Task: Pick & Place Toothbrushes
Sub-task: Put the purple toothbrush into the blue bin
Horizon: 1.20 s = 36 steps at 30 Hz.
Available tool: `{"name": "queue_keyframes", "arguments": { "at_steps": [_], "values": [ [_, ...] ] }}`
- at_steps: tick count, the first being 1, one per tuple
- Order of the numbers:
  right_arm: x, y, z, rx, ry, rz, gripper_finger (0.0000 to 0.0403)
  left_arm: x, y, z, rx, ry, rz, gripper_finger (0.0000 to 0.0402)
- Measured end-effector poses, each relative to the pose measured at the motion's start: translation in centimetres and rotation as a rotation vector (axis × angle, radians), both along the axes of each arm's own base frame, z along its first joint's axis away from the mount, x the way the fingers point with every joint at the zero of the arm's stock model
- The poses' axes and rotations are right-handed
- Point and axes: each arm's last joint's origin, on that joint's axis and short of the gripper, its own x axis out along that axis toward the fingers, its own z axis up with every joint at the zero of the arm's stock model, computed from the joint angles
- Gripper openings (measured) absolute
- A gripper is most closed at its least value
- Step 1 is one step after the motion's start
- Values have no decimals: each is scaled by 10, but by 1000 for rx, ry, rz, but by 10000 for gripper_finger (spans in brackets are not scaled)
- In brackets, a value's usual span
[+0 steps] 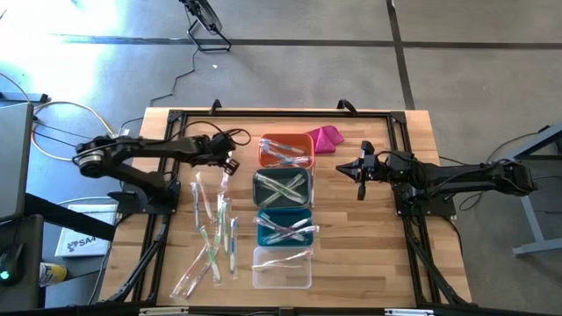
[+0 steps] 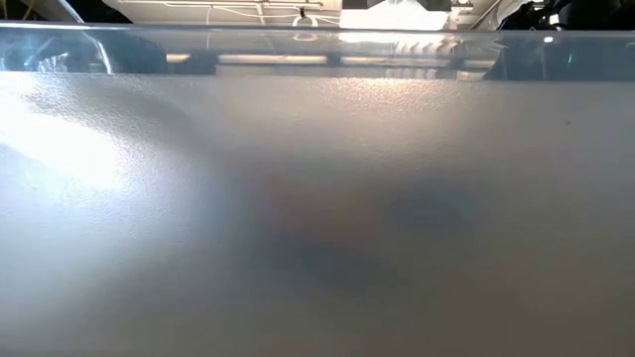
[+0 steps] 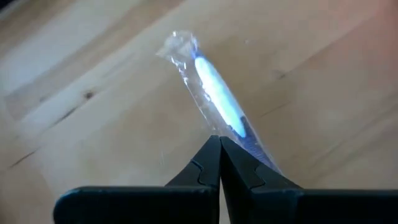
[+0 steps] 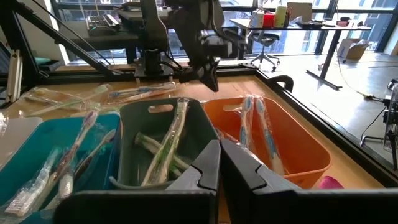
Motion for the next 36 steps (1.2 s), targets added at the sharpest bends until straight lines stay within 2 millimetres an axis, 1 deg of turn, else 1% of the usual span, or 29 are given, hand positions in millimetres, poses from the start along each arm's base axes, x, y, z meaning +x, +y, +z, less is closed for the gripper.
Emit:
{"name": "queue_keyframes", "arguments": {
  "at_steps": [3,5,8,12,23,26,32,36],
  "values": [
    [0,0,0,4,0,-1,4,-5,-2,11,15,-43,-1,0],
    [0,0,0,4,0,0,4,-8,-5,16,-16,-73,-7,0],
    [0,0,0,4,0,0,4,-12,-8,20,-76,-122,33,0],
    [0,0,0,4,0,-1,4,-15,-11,20,-127,-137,84,0],
    [0,0,0,4,0,-1,4,-14,-12,20,-181,-180,125,3],
    [0,0,0,4,-1,-1,4,-14,-12,20,-192,-196,157,19],
    [0,0,0,4,-1,0,4,-14,-12,19,-194,-203,175,79],
    [0,0,0,4,-1,0,4,-14,-11,20,-202,-224,222,106]
  ]
}}
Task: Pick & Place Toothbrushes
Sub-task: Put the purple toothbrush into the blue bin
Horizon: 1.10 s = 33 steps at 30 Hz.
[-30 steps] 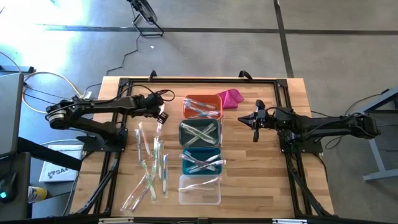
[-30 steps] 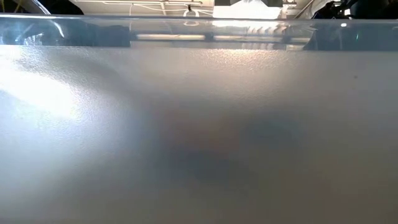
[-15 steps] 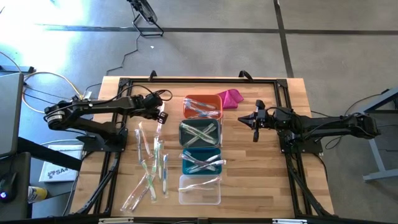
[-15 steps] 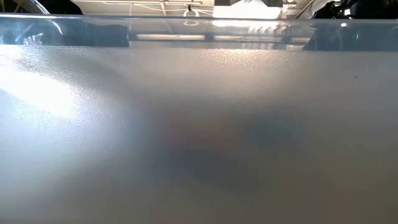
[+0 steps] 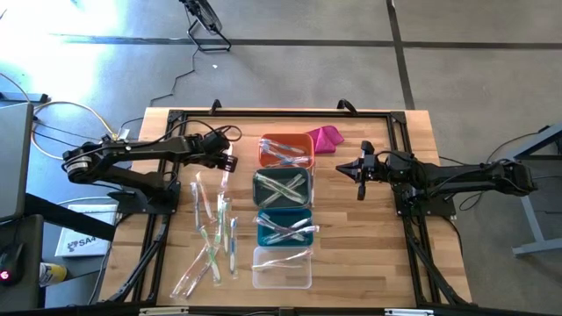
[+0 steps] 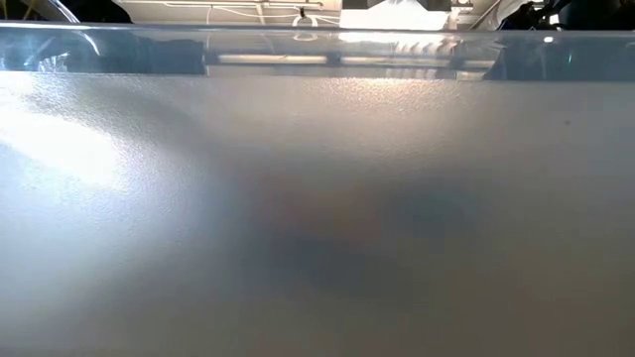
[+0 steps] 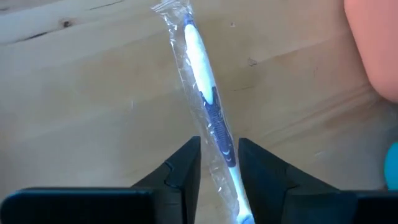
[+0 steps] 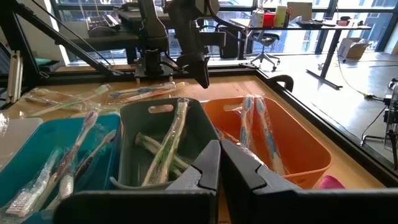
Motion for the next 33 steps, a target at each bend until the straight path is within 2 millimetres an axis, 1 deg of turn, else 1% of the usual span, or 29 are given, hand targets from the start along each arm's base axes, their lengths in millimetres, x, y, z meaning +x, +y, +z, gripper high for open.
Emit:
{"name": "queue_keyframes", "arguments": {
  "at_steps": [6,13,22,33],
  "values": [
    [0,0,0,0,-1,0,4,4,2,-4,-16,-11,32,112],
    [0,0,0,0,-1,0,4,12,5,-20,-47,27,51,113],
    [0,0,0,0,2,0,4,23,10,-34,-51,34,50,113],
    [0,0,0,0,2,0,4,27,13,-47,-65,83,54,113]
  ]
}}
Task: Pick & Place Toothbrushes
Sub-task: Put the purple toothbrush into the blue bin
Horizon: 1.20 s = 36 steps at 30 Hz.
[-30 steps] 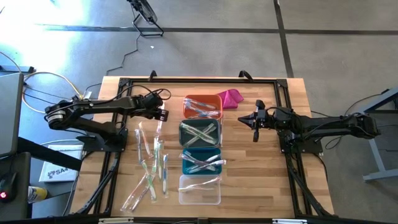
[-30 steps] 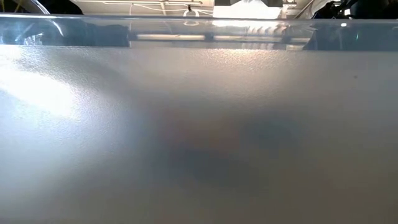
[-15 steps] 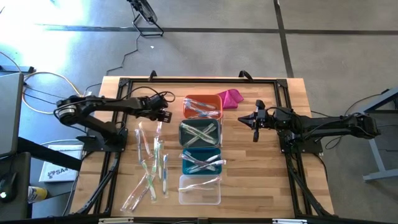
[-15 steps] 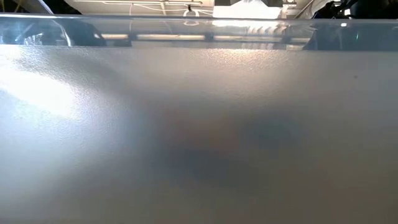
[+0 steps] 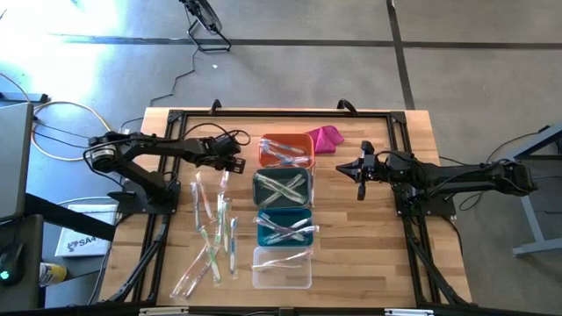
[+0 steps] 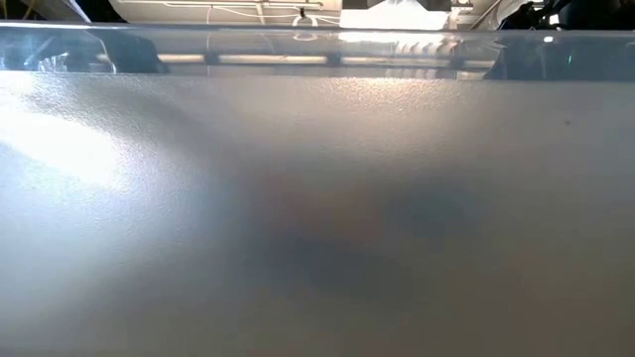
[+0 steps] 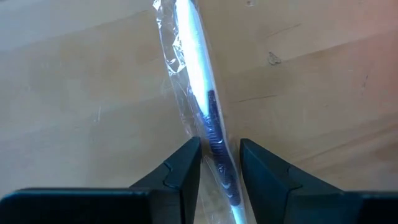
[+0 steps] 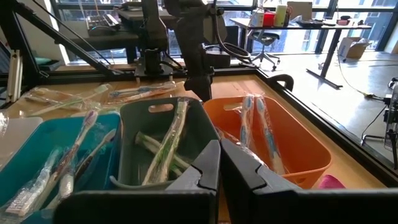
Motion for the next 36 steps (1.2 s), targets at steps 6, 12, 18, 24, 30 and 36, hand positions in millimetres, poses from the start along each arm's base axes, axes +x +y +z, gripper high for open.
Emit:
{"name": "queue_keyframes", "arguments": {
  "at_steps": [6,12,18,24,30,36],
  "values": [
    [0,0,0,0,0,0,4,0,0,-1,1,8,-6,95],
    [0,0,0,0,0,0,4,-1,0,-1,9,12,-3,40],
    [0,0,0,0,1,0,4,0,1,-1,30,21,-43,8],
    [0,0,0,0,1,0,4,-1,1,5,84,20,-87,16],
    [0,0,0,0,1,0,4,-8,0,18,155,37,-108,16],
    [0,0,0,0,2,0,4,-17,-3,37,218,17,-133,16]
  ]
}}
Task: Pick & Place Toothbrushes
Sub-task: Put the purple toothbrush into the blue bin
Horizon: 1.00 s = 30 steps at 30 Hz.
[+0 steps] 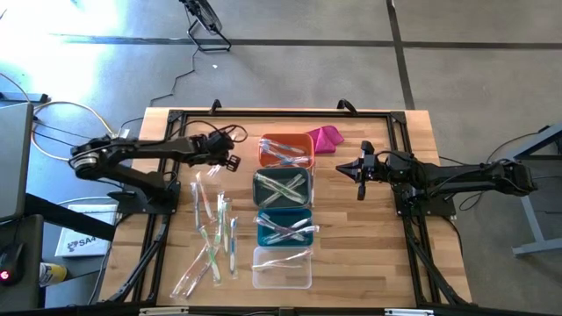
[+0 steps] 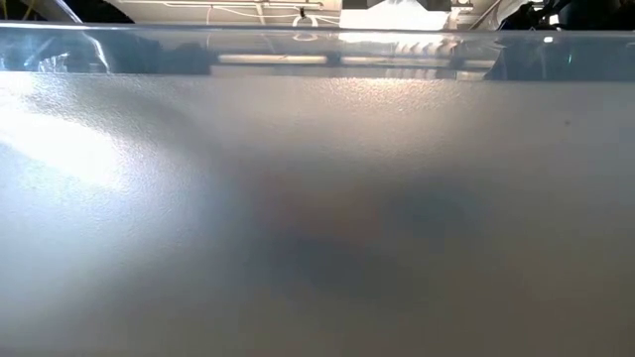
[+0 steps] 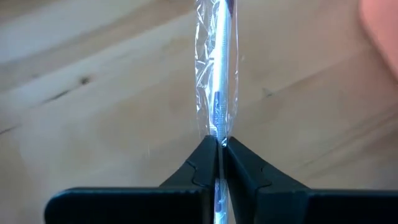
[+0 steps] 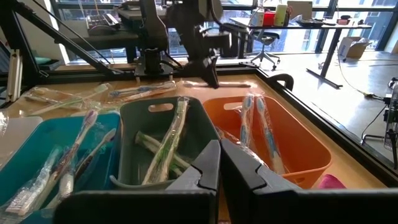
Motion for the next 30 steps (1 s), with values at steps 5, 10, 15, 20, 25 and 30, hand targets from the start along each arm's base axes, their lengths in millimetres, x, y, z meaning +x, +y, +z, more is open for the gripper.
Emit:
{"name": "queue_keyframes", "arguments": {
  "at_steps": [5,10,15,20,25,30],
  "values": [
    [0,0,0,0,0,0,4,-7,-3,18,54,-58,-38,17],
    [0,0,0,0,0,0,4,-12,-6,34,103,-132,-73,17],
    [0,0,0,0,0,0,4,-15,-8,50,153,-221,-144,17],
    [0,0,0,0,0,0,4,-16,-11,63,193,-314,-248,17],
    [0,0,0,0,0,0,4,-13,-15,74,194,-430,-382,17],
    [0,0,0,0,-1,0,4,-7,-18,82,189,-535,-535,17]
  ]
}}
